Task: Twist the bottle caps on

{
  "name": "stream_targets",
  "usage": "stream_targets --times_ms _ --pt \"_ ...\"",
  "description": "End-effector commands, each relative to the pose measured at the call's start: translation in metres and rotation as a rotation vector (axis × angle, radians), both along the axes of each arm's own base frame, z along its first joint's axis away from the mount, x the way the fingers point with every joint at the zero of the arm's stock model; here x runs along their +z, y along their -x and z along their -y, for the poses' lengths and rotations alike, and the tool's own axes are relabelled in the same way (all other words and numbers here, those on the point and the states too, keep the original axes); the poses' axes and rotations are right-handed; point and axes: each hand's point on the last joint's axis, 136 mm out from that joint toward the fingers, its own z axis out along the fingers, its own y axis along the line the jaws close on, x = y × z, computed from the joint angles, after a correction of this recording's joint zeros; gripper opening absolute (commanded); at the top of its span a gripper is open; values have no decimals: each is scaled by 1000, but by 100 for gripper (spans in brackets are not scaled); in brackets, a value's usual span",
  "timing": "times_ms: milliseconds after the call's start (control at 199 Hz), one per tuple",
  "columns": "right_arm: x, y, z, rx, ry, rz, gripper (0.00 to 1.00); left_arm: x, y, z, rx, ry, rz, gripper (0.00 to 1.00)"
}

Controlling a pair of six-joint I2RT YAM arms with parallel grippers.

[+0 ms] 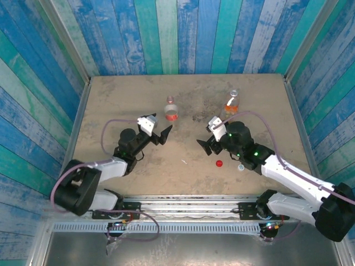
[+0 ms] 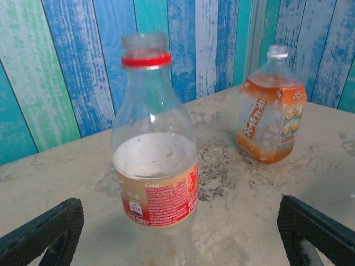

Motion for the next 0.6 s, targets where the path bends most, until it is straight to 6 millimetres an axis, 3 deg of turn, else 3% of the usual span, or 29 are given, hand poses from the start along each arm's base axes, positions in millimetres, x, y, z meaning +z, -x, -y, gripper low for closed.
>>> stream_targets --times_ms 0,597 --pt "21 -2 -13 31 -52 29 100 16 -13 8 -8 47 77 94" --pt "21 -4 -11 3 -64 17 100 -13 -71 29 14 58 6 94"
